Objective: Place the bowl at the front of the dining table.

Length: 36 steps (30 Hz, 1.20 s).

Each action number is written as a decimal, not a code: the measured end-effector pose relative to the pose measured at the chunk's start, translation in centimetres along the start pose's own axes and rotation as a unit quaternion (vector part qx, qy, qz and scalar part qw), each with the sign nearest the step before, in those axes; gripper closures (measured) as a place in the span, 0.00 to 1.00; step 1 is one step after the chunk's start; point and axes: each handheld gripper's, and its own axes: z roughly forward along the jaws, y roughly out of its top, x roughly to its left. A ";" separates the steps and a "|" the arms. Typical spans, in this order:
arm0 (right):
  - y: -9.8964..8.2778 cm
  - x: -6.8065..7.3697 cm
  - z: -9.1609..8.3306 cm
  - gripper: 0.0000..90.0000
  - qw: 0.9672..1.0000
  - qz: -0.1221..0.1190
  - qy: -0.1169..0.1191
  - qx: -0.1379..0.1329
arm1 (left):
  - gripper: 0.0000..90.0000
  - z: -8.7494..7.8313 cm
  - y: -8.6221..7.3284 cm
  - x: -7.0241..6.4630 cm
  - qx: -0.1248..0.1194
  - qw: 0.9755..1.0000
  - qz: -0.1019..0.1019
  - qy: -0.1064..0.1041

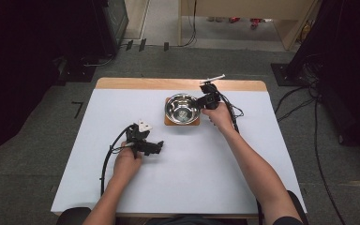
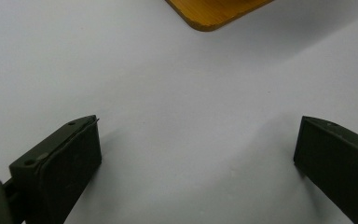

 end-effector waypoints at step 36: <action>-0.7 -1.1 1.2 0.92 0.999 0.019 -0.024 -0.033 | 0.01 0.0 0.0 0.0 -0.001 1.000 0.000 0.000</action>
